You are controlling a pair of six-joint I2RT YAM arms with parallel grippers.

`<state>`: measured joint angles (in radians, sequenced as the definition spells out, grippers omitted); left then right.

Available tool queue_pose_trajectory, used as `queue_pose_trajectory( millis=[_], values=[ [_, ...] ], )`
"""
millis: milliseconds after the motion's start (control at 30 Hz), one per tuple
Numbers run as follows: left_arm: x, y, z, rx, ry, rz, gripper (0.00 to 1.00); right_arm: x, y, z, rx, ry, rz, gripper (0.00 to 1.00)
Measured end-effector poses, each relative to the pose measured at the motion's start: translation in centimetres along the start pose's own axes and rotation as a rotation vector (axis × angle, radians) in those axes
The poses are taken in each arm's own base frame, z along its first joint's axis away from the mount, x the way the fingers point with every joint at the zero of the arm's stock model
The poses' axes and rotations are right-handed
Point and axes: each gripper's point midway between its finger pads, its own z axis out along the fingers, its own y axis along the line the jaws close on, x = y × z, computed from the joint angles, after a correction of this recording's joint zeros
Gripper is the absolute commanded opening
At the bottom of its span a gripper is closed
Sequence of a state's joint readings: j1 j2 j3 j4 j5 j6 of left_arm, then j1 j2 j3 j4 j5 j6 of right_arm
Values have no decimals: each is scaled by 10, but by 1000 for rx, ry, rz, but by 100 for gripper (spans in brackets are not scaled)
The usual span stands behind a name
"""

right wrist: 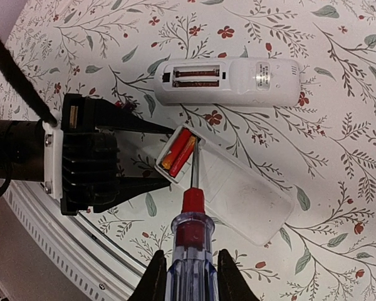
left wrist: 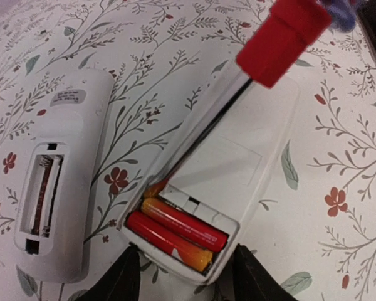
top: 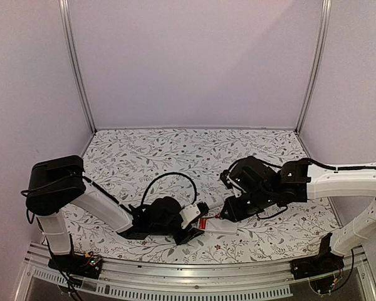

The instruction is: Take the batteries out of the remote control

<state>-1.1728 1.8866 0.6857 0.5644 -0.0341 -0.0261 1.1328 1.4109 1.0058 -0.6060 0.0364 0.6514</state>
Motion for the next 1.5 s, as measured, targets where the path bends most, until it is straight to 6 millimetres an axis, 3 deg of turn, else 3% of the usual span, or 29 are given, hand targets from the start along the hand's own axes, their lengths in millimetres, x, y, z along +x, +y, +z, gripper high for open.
queue_pose_trajectory(
  millis=[300,500,700,867,1033,1200,1367,1500],
  values=[
    [1,8,-1,-38,6,-3,46,4,-8,2,-93,25,16,0],
    [1,24,-1,-95,10,-6,45,8,19,-8,-272,38,10,0],
    [2,46,-3,-168,14,-22,46,-3,21,-25,-307,-19,19,0],
    [-1,67,0,-223,15,-64,46,-4,1,-33,-207,-57,62,0],
    [-17,74,20,-246,-10,-94,46,-11,-30,-47,-79,-133,131,0],
    [-31,80,36,-267,-36,-127,48,-15,-47,-63,-16,-199,176,0],
    [-39,88,30,-310,-57,-170,53,-11,-58,-67,12,-224,202,0],
    [-55,90,11,-323,-82,-221,54,-1,-65,-59,34,-201,199,0]
  ],
)
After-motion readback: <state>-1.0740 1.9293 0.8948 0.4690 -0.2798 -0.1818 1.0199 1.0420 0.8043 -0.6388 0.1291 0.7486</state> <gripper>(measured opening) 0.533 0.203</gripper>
